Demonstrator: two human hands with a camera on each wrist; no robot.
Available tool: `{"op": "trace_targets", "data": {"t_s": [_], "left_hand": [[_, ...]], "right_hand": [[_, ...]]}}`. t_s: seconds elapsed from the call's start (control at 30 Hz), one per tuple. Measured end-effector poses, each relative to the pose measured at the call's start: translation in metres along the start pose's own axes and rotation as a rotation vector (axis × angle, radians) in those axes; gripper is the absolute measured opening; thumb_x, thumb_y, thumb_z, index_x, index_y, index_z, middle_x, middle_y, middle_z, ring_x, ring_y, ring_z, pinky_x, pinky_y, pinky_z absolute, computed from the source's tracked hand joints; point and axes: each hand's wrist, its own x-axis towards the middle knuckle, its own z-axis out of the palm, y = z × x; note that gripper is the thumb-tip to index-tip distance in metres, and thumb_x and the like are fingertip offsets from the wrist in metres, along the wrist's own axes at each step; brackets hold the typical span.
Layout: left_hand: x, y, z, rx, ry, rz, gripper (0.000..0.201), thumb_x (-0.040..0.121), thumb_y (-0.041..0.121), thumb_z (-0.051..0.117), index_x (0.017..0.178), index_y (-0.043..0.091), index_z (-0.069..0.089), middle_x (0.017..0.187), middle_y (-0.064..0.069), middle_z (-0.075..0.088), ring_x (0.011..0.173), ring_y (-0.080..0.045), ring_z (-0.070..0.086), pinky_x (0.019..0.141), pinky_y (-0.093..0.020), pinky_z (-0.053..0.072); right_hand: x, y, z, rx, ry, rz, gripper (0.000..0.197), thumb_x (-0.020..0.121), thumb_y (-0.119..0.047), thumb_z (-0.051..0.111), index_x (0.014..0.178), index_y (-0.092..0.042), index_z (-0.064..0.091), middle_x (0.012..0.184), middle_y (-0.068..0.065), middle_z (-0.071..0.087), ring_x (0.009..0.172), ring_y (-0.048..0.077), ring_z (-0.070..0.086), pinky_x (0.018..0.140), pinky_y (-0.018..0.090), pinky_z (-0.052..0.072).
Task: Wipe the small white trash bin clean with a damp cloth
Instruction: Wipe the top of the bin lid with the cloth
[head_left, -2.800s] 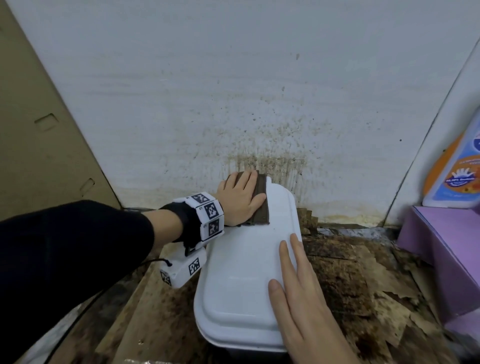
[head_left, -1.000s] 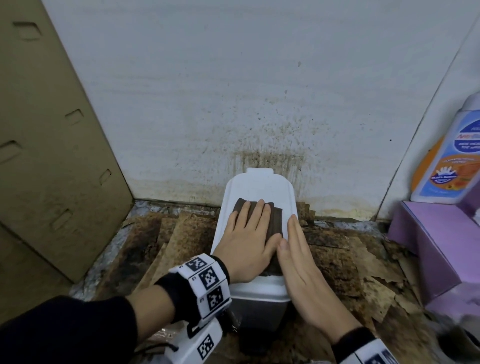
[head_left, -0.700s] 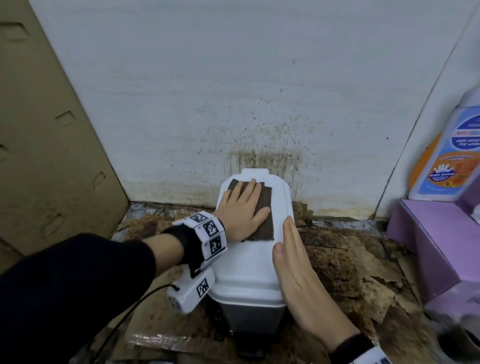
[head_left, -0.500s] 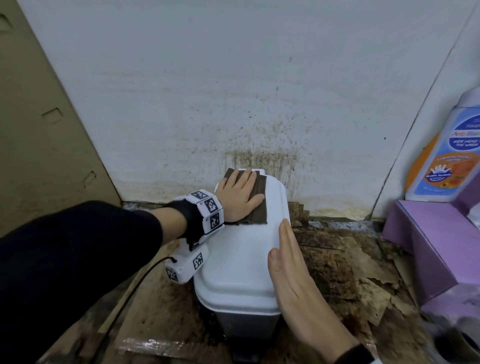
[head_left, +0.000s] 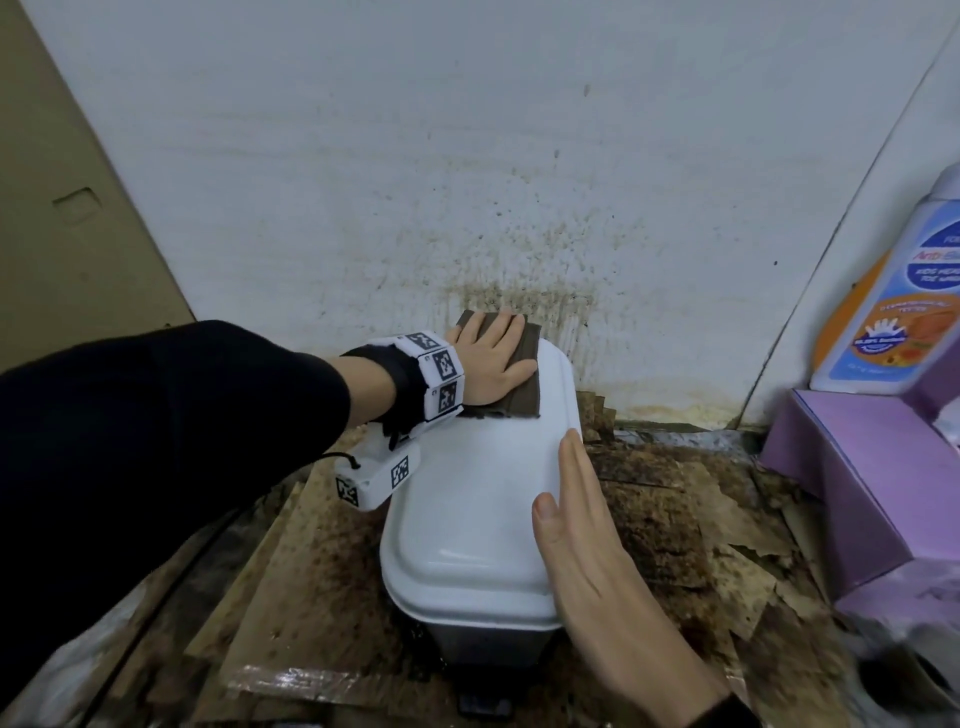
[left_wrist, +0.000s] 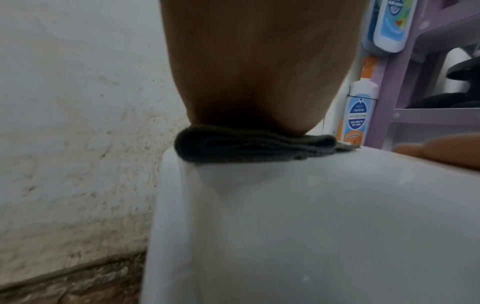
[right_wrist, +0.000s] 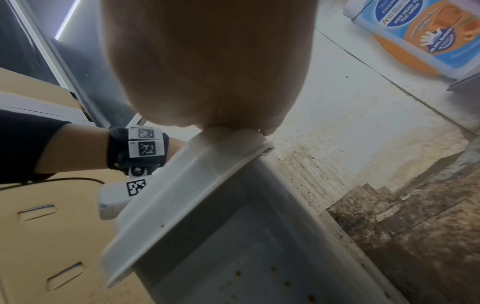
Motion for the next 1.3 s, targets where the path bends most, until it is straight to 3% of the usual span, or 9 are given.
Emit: {"op": "trace_targets", "data": {"t_s": [0.4,0.53,0.67,0.8,0.9,0.97,1.07,1.17,1.3], "left_hand": [[-0.101,0.026,0.025,-0.050,-0.017,0.069,0.068,0.107,0.052,0.016,0.162,0.020,-0.011,0.170,0.001,-0.017,0.156,-0.028,-0.014,0.124,-0.046,-0.004],[-0.137,0.046,0.035,-0.090,0.003,0.039,0.068,0.106,0.054,0.010,0.161,0.020,-0.013,0.168,0.001,-0.021,0.155,-0.026,-0.019,0.124,-0.044,-0.008],[-0.149,0.064,0.041,-0.134,0.027,0.007,0.096,0.076,0.064,-0.018,0.161,0.019,-0.012,0.169,0.001,-0.019,0.155,-0.026,-0.018,0.123,-0.046,-0.009],[-0.152,0.074,0.030,-0.298,-0.026,0.022,0.063,0.107,0.045,0.009,0.163,0.019,-0.001,0.170,0.004,-0.013,0.156,-0.022,-0.016,0.124,-0.045,-0.008],[-0.157,0.055,0.015,-0.730,0.039,0.016,0.050,0.111,0.032,0.028,0.160,0.021,0.026,0.169,0.007,0.014,0.156,-0.012,0.008,0.127,-0.037,0.006],[-0.163,0.033,0.014,-0.952,0.224,0.011,0.042,0.109,0.027,0.038,0.151,0.025,0.044,0.156,0.011,0.043,0.144,-0.004,0.036,0.121,-0.029,0.027],[-0.169,0.005,0.029,-0.765,0.510,0.028,0.037,0.107,0.014,0.041,0.140,0.022,0.055,0.137,0.011,0.057,0.126,0.001,0.050,0.107,-0.017,0.039],[-0.172,-0.005,0.048,-0.558,0.541,0.069,0.036,0.107,0.014,0.042,0.141,0.014,0.053,0.140,0.003,0.053,0.130,-0.006,0.045,0.108,-0.014,0.032],[-0.173,-0.006,0.066,-0.475,0.482,0.069,0.046,0.107,0.031,0.031,0.147,0.015,0.047,0.152,0.005,0.043,0.142,-0.007,0.034,0.121,-0.029,0.027]], "right_hand": [[-0.007,-0.005,-0.001,0.140,0.031,0.010,0.069,0.097,-0.073,0.014,0.155,-0.055,-0.021,0.156,-0.048,-0.023,0.148,-0.020,-0.016,0.130,0.030,-0.002],[-0.008,-0.007,-0.002,0.149,0.064,-0.004,0.072,0.098,-0.072,0.016,0.159,-0.050,-0.014,0.162,-0.041,-0.016,0.149,-0.020,-0.008,0.128,0.025,0.003],[-0.008,-0.008,-0.005,0.186,0.087,0.004,0.073,0.097,-0.072,0.019,0.162,-0.048,-0.005,0.165,-0.038,-0.007,0.146,-0.026,-0.001,0.118,0.011,0.006],[-0.006,-0.009,-0.014,0.188,0.093,0.007,0.075,0.097,-0.072,0.018,0.164,-0.042,0.002,0.169,-0.030,0.000,0.152,-0.015,0.002,0.128,0.024,0.006],[0.001,-0.013,-0.016,0.168,0.166,0.011,0.074,0.101,-0.070,0.021,0.165,-0.036,0.008,0.171,-0.021,0.010,0.155,-0.005,0.011,0.127,0.027,0.013],[0.006,-0.018,-0.011,0.024,0.267,-0.049,0.070,0.105,-0.065,0.024,0.165,-0.030,0.013,0.171,-0.011,0.015,0.158,0.006,0.013,0.130,0.038,0.015],[0.009,-0.030,0.003,-0.297,0.314,-0.143,0.059,0.111,-0.044,0.029,0.164,-0.021,0.018,0.172,-0.004,0.015,0.159,0.009,0.008,0.130,0.033,0.008],[0.013,-0.037,0.024,-0.511,0.241,-0.168,0.058,0.113,-0.037,0.023,0.165,-0.012,0.016,0.173,0.003,0.016,0.160,0.014,0.008,0.130,0.032,0.005],[0.016,-0.028,0.042,-0.737,0.319,-0.143,0.081,0.104,-0.061,0.011,0.164,-0.008,0.019,0.172,0.009,0.020,0.161,0.021,0.014,0.131,0.041,0.011]]}}
